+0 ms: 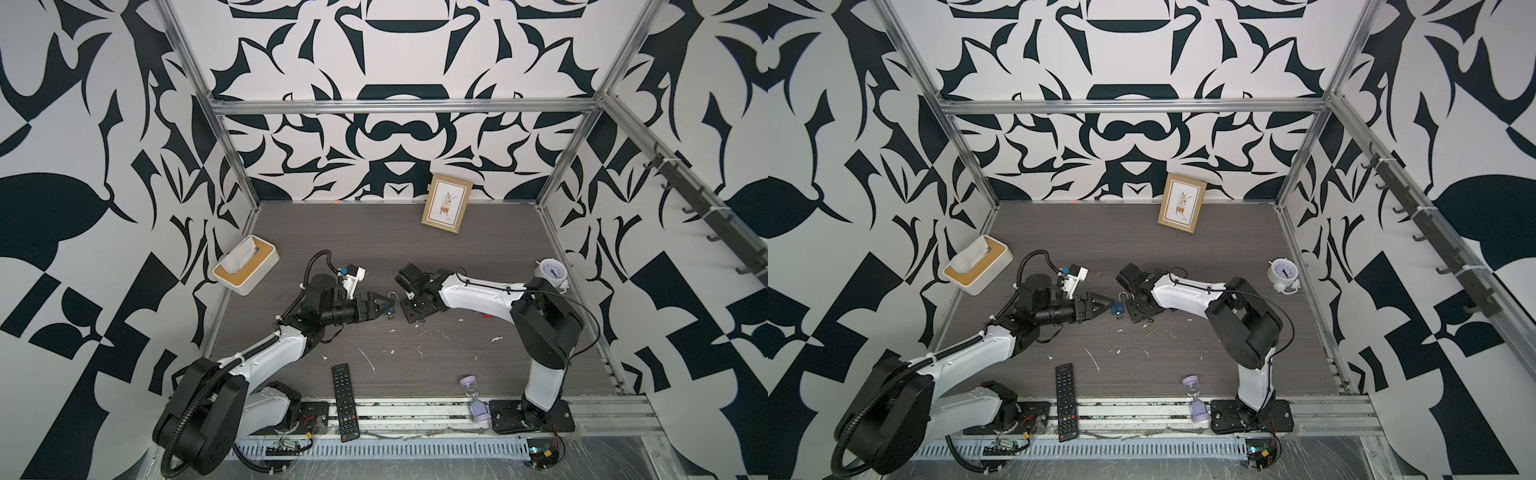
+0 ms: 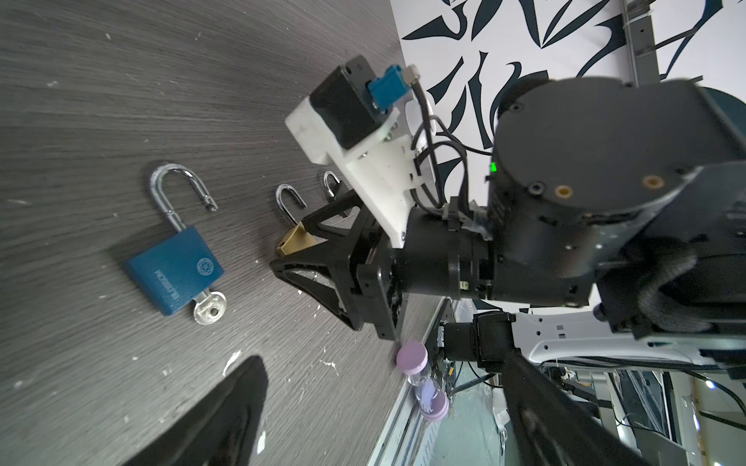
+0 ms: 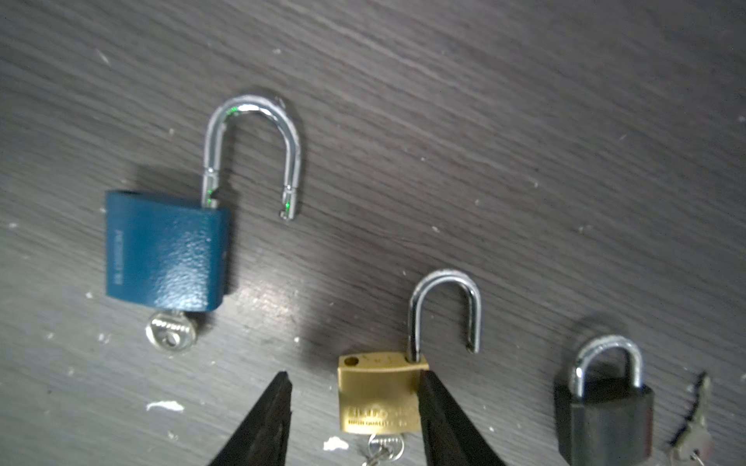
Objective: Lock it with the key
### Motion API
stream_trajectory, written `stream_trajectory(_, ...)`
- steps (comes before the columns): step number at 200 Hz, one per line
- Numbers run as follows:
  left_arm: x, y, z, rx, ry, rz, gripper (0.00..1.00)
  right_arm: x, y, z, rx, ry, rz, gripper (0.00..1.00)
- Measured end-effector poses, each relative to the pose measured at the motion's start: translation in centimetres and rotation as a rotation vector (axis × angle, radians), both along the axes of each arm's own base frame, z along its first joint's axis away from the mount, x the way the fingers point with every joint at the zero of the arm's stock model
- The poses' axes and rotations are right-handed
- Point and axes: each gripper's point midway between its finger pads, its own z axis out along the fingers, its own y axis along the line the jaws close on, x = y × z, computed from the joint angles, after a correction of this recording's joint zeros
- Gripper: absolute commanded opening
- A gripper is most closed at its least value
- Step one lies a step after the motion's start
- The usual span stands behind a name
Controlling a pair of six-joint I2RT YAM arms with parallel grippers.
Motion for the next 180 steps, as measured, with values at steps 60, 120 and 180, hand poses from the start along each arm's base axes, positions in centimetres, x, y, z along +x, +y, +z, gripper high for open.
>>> stream_trajectory(60,0.0,0.0,0.0,0.0,0.0,0.002,0.94,0.1,-0.6,-0.5,-0.047,0.001,0.006,0.52)
stream_trajectory(120,0.1,0.1,-0.1,0.0,0.0,0.005,0.94,-0.3,-0.7,-0.6,-0.021,0.01,0.009,0.5)
stream_trajectory(180,0.0,0.2,-1.3,0.015,0.031,0.006,0.94,-1.1,-0.8,-0.7,0.023,0.024,-0.004,0.42)
